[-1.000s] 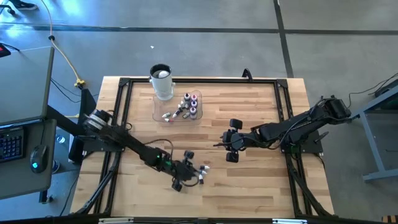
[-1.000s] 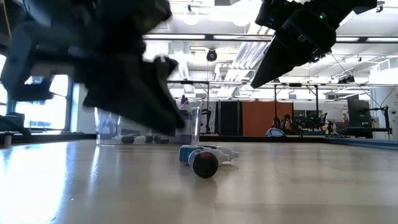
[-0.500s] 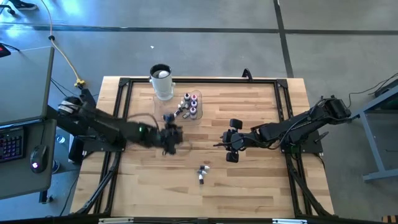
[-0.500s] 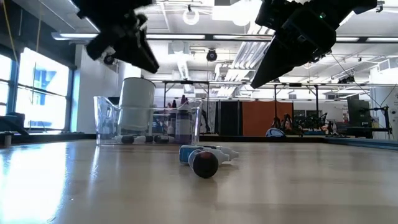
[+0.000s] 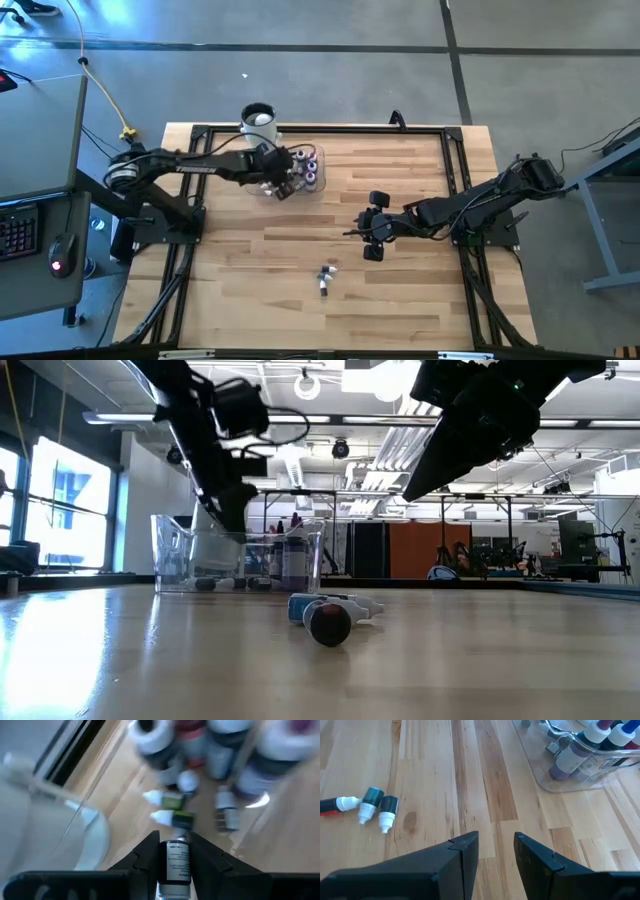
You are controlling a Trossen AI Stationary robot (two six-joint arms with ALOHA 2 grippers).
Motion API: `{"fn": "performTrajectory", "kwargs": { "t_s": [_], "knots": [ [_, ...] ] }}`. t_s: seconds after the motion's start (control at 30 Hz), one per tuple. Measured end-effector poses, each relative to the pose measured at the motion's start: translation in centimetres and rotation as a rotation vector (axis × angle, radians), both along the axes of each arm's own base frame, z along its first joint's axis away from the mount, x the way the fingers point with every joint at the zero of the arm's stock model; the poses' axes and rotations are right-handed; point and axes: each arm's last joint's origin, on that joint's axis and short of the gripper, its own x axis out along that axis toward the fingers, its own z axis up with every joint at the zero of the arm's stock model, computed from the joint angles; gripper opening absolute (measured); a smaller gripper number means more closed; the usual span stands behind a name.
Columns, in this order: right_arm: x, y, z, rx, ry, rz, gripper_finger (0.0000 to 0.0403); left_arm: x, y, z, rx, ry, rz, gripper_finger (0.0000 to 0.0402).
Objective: Pick & Place food coloring
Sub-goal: Put the small purple food coloring bottle into the transparent bin
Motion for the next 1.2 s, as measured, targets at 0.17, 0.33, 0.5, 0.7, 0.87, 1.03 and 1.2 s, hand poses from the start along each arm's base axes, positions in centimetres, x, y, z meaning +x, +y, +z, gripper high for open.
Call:
{"fn": "performTrajectory", "kwargs": {
  "t_s": [0.17,0.33,0.5,0.7,0.87,1.03,1.2],
  "knots": [
    [0.0,0.0,0.0,0.000,0.001,0.000,0.0117,0.0,1.7,-1.6,-0.037,0.013,0.140,0.0085],
    [0.0,0.0,0.0,0.000,0.001,0.000,0.0117,0.1,2.0,-2.2,-0.057,-0.012,0.245,0.0085],
    [0.0,0.0,0.0,0.000,0.001,0.000,0.0117,0.2,2.0,-2.2,-0.061,-0.028,0.242,0.0085],
    [0.0,0.0,0.0,0.000,0.001,0.000,0.0117,0.5,2.2,-2.0,-0.051,-0.067,0.225,0.0085],
    [0.0,0.0,0.0,0.000,0.001,0.000,0.0117,0.6,2.2,-2.9,-0.085,-0.022,0.216,0.0087],
    [0.0,0.0,0.0,0.000,0.002,0.000,0.0117,1.1,3.0,-4.1,-0.130,-0.036,0.241,0.0098],
    [0.0,0.0,0.0,-0.001,0.003,0.000,0.0117,1.4,3.6,-4.4,-0.157,-0.073,0.245,0.0106]
  ]
}}
